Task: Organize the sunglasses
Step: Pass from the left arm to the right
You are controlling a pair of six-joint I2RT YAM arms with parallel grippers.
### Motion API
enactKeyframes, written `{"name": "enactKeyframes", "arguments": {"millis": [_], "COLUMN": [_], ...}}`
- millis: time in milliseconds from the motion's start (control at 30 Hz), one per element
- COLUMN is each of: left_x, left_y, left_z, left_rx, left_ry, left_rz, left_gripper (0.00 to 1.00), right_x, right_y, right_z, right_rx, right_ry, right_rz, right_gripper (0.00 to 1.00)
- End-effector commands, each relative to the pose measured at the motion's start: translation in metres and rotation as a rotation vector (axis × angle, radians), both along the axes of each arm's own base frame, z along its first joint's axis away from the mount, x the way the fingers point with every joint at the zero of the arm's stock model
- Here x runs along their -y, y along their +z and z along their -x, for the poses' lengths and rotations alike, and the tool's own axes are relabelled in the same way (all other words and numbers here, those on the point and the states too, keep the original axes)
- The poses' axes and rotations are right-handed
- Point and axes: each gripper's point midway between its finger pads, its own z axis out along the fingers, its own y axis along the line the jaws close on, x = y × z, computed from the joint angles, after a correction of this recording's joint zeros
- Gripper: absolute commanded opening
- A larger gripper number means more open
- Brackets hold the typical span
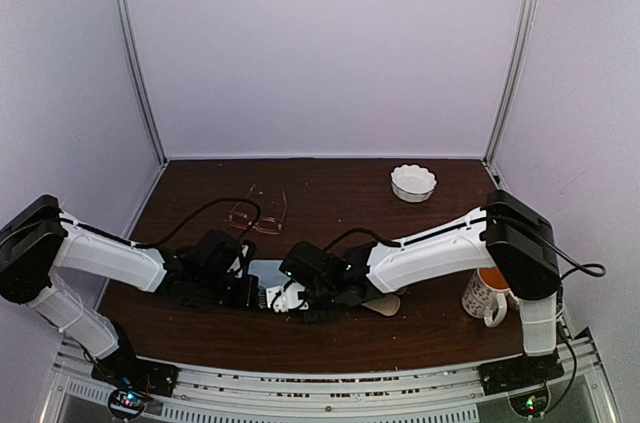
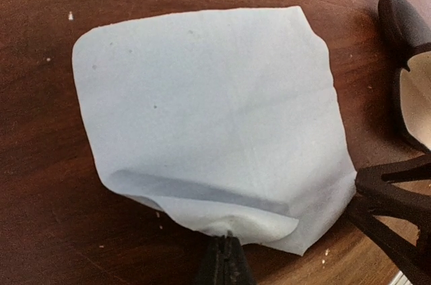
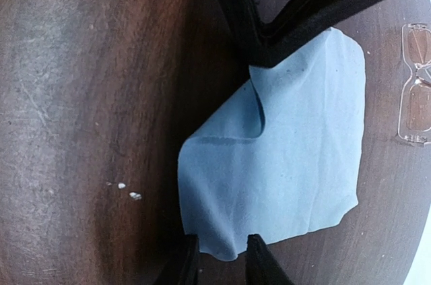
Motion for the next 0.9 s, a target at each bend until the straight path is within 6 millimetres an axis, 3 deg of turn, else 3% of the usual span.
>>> {"name": "enactKeyframes", "arguments": {"millis": [0,567,867], "left_x": [-0.012,-0.014,-0.025], "left_y": [-0.015,-0.016,-0.004], "left_z": [0.01,0.009,0.02], "left_rx": [-0.043,-0.056,-0.113], "left_ry": [-0.008,0.001,0.039], "left_rz": [-0.04,-0.046,-0.158], "left_gripper": [0.0,0.0,0.0], "right_x": [0.023,0.028,0.028], "right_y": [-0.03,-0.033,-0.018], "right_z": [-0.005,0.021,0.035], "right_rx": [0.002,-0.085,-0.123], "right_ry": [-0.028,0.014,-0.003], "right_rz": [0.105,0.081,0.036], "right_gripper": [0.22,0.0,0.0]}}
